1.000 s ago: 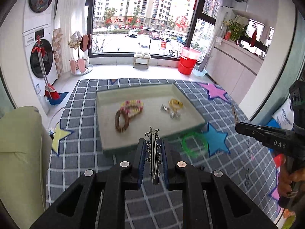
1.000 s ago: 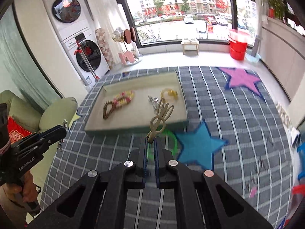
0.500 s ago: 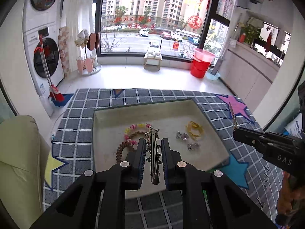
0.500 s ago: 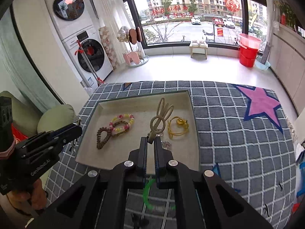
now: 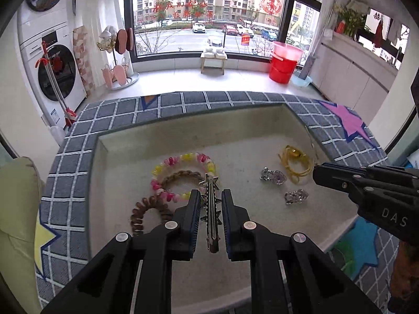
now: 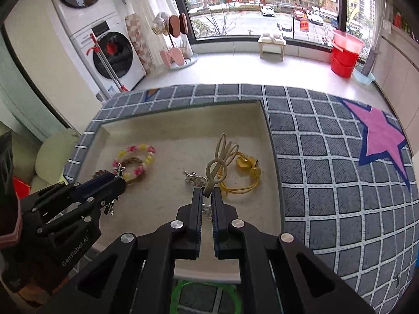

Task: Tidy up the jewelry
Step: 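Open the right tool to drop the beige clip while the left tool releases the barrette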

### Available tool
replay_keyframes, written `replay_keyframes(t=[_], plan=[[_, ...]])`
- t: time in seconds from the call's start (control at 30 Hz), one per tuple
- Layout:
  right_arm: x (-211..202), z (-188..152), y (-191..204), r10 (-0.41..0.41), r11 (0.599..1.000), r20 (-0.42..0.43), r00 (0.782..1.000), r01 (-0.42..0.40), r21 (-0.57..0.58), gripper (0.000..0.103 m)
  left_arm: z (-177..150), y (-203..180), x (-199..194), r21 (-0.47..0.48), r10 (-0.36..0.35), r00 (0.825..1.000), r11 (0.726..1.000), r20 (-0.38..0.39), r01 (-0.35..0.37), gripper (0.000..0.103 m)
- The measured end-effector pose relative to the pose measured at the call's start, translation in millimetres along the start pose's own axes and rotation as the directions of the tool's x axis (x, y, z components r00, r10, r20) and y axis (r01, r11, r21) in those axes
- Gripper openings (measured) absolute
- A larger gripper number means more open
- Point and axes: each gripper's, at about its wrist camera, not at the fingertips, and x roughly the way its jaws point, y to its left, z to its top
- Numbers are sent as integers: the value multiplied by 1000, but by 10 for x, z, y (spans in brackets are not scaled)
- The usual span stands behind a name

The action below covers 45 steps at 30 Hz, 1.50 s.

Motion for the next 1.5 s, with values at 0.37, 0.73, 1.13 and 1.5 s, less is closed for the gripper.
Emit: replay_keyframes(t=[0.37,0.73,1.13,1.5], plan=[[249,-12,-98,-26,1000,-46,999,26,-4,7,-66,-73,234,38,31,998,999,-46,-29,31],[308,-73,-158,-15,999,-70,997,17,30,9,-110,-120,229,45,49,997,998,-51,-46,31],[171,-87,-103,0,999,-34,999,1,37,50,-110,-143,176,45,64,997,997,-45,-62,31],[-178,-66,-202,0,993,44,999,-5,117,55,-26,-52,-92,31,114,991,993,65,-116,31]])
